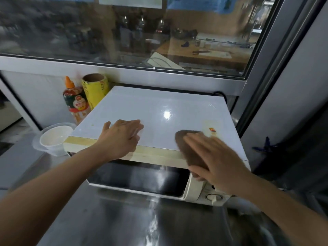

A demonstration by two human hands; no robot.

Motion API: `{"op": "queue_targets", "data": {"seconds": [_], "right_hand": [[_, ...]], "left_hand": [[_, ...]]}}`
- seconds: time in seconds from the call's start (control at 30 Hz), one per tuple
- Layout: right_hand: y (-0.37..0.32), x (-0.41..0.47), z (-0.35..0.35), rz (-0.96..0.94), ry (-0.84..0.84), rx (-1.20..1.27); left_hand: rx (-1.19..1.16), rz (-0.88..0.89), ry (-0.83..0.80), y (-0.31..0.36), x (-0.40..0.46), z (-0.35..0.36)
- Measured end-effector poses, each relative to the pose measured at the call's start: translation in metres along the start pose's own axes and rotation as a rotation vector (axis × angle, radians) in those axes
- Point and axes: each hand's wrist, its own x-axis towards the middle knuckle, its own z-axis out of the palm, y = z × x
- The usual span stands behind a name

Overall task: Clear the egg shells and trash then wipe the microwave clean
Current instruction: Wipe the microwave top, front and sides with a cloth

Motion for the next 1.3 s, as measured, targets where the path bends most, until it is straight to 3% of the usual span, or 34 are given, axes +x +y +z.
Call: {"op": "queue_targets", "data": {"seconds": [0.13,0.3,0.4,0.53,0.67,0.87,1.03,1.13,1.3], "right_hand": [[-0.020,0.007,0.011,0.137,0.057,-0.012],[-0.086,0.051,0.030,0.141,0.183,-0.041],[-0.099,0.058,0.032,0.130,0.164,-0.042],[-0.066,0.023,0.023,0.165,0.078,-0.112],[-0.009,-0.038,0.011,0.414,0.019,-0.190],[0.015,-0.074,0.007,0.670,0.097,0.084],[-0.004,-0.062,0.017,0.611,0.152,-0.025],[-0.012,-0.043,0.016,0.533,0.088,-0.080],[0.039,-0.013,-0.006,0.487,-0.096,0.252]], "left_hand": [[-0.075,-0.005,0.018,-0.003,0.001,-0.002],[-0.096,0.030,-0.018,-0.011,0.002,-0.004],[-0.066,0.055,-0.025,-0.013,0.002,-0.003],[-0.005,0.088,-0.036,-0.013,0.002,-0.006],[0.013,0.097,-0.018,-0.012,0.001,-0.006],[-0.035,0.090,0.056,-0.008,-0.001,0.000],[-0.109,0.065,0.121,-0.003,0.008,0.002],[-0.043,0.057,0.106,0.000,0.018,-0.002],[0.013,-0.011,0.037,-0.005,0.049,-0.016]]}}
